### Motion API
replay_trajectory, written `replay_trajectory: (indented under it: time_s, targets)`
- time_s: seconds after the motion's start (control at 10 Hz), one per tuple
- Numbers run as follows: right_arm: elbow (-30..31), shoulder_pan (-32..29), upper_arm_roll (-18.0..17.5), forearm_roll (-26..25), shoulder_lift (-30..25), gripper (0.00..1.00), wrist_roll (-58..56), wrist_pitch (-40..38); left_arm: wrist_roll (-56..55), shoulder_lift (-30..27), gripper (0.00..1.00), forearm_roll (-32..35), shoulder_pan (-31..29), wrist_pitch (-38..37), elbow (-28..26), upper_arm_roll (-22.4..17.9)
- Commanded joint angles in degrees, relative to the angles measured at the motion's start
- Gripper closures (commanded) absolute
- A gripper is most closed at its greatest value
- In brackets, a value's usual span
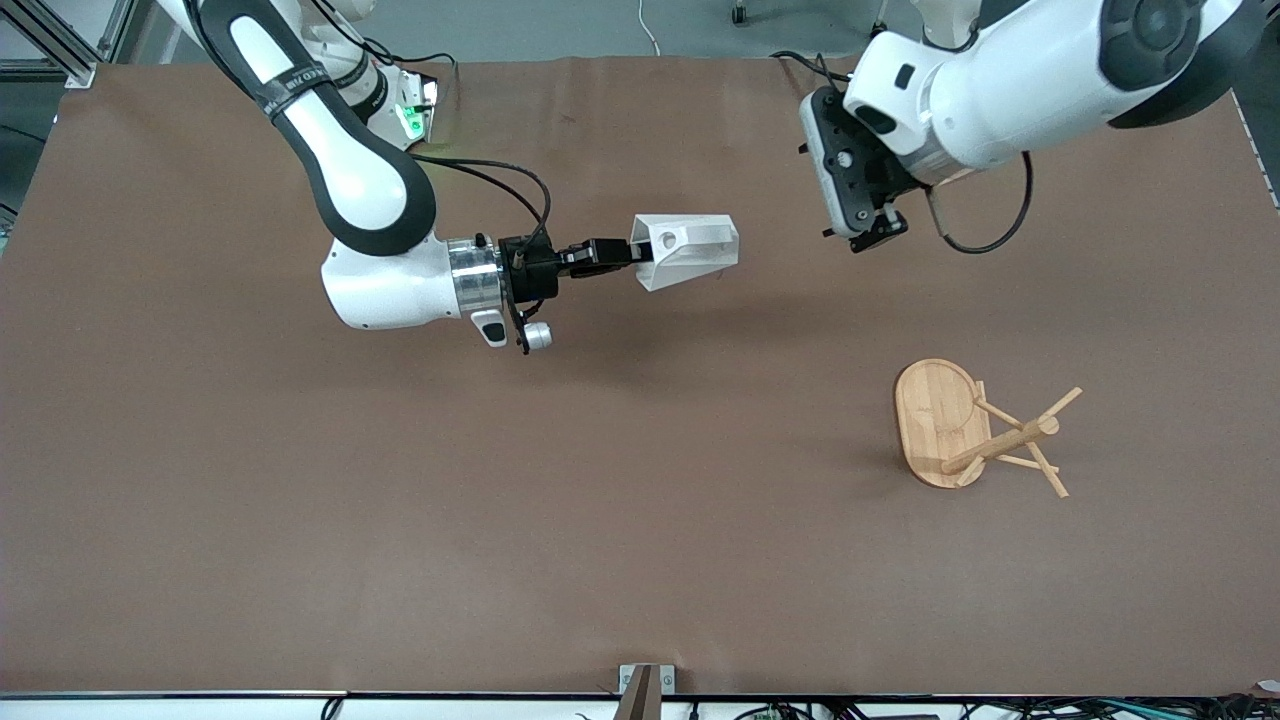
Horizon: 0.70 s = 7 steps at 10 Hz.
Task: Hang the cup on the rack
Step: 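Hold the cup out with the right gripper while the left gripper grasps it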
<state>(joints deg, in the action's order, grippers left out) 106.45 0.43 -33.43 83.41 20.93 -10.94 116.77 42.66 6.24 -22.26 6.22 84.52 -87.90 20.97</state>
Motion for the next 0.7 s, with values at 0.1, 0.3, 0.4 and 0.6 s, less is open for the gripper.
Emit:
replay_trajectory:
  time_s: [0.1,0.3,0.4,0.6]
  targets:
    - [0.77,-0.43,-1.90,2.02,-0.54,1.00,0.05,0.21,0.67,2.99,0.00,-1.99,1.61,3.18,-1.57,0.65]
    - [0.77,-0.34,-1.99,2.02,-0.54,1.00,0.13,0.29,0.67,4.13,0.00,-2.18,1.69,6.86,-1.48,1.00]
    - [0.69,-0.43,-2.43,2.10,-0.54,1.00,0.13,0.30,0.67,4.83,0.00,-2.26,2.22,8.62,-1.40,1.00]
    - [0.69,-0.52,-2.70,2.10,-0.54,1.00,0.13,0.30,0.93,5.98,0.00,-2.26,2.31,10.04,-1.31,1.09]
